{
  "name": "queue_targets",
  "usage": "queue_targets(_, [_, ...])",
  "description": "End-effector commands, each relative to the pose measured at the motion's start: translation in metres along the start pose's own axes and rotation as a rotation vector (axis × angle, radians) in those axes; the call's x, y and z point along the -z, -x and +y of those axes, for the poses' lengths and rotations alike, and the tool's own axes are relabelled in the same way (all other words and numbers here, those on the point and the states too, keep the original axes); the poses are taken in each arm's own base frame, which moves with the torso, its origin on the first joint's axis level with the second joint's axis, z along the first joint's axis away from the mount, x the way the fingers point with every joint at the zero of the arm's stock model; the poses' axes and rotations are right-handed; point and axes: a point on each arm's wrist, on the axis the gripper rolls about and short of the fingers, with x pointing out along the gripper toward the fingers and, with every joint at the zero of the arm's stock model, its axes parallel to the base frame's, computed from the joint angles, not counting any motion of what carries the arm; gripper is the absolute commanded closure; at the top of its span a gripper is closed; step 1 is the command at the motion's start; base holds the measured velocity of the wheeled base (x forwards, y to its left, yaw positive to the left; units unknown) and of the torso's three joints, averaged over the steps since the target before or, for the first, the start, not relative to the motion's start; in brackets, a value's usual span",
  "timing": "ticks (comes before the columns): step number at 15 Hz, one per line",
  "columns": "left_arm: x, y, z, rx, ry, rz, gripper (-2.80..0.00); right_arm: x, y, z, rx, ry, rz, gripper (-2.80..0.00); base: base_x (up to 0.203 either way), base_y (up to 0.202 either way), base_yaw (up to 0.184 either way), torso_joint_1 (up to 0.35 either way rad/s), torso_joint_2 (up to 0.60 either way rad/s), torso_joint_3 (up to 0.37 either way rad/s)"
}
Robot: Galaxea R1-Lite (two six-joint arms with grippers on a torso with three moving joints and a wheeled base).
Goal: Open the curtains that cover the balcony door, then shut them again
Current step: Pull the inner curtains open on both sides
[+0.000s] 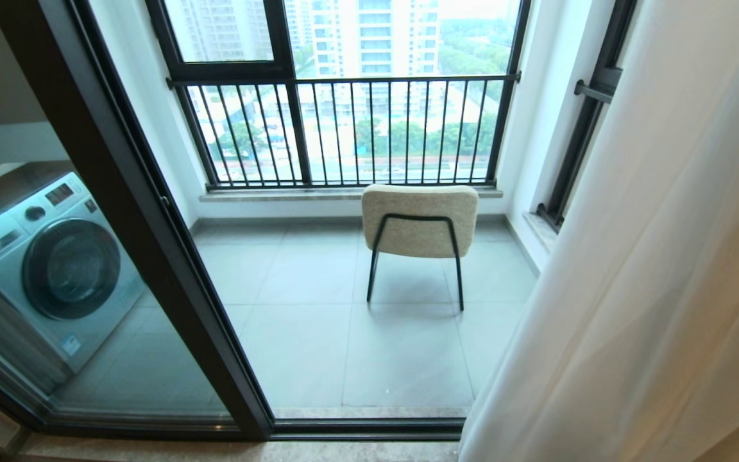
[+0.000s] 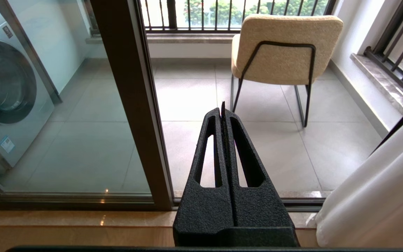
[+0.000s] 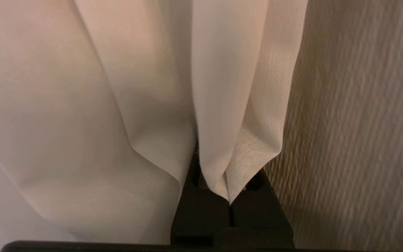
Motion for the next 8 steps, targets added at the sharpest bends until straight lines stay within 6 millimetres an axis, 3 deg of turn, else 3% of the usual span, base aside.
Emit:
queue_targets(1, [0.0,0.0,0.0,0.0,0.0,-0.001,0.0,0.014,-0.005,-0.008,0.017,0.013,0.011,0.0,0.0,0.0,0.0,0.0,0.0,0.0])
queue_targets(8, [0.0,0.0,0.0,-0.001,0.0,0.0,0.0,0.036,-0.009,-0.022,0.048,0.036,0.026,0.0,0.0,0.0,0.0,0.0,0.0,0.0])
